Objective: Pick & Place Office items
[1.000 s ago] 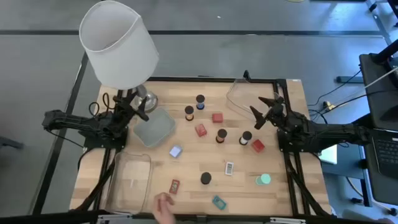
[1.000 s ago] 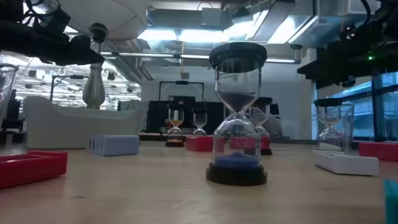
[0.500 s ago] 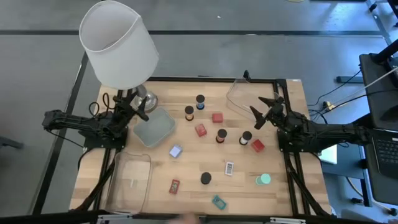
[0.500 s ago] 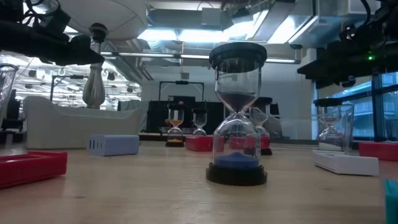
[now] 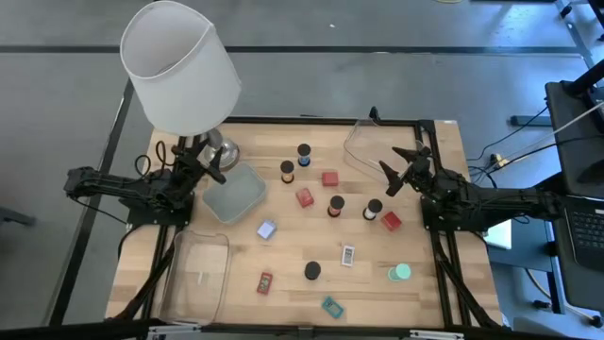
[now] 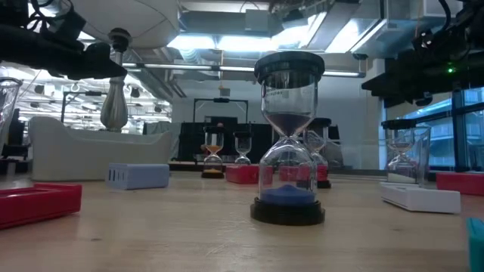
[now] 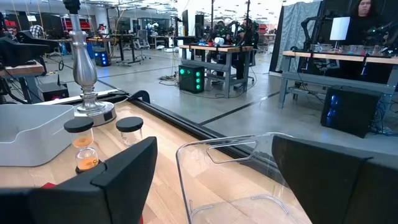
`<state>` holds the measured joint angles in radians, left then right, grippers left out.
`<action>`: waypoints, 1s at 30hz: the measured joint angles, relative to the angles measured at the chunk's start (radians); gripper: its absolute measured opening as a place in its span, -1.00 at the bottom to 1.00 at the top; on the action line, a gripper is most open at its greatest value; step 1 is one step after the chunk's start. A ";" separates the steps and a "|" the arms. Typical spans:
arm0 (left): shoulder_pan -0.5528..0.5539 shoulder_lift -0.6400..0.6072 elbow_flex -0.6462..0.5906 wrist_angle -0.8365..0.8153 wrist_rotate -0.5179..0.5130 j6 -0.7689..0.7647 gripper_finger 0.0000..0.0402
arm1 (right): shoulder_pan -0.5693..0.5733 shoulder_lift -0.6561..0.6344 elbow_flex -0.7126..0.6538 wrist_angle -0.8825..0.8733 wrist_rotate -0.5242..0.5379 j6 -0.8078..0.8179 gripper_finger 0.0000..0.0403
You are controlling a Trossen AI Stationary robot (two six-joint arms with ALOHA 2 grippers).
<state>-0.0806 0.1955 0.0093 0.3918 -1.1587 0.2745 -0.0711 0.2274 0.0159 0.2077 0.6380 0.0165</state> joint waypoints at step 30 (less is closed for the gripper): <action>0.000 0.000 0.000 0.001 0.035 -0.002 0.19 | 0.000 0.000 0.000 0.000 -0.007 0.004 0.60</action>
<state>-0.0805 0.1953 0.0091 0.3923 -1.1238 0.2729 -0.0711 0.2276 0.0161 0.2082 0.6311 0.0209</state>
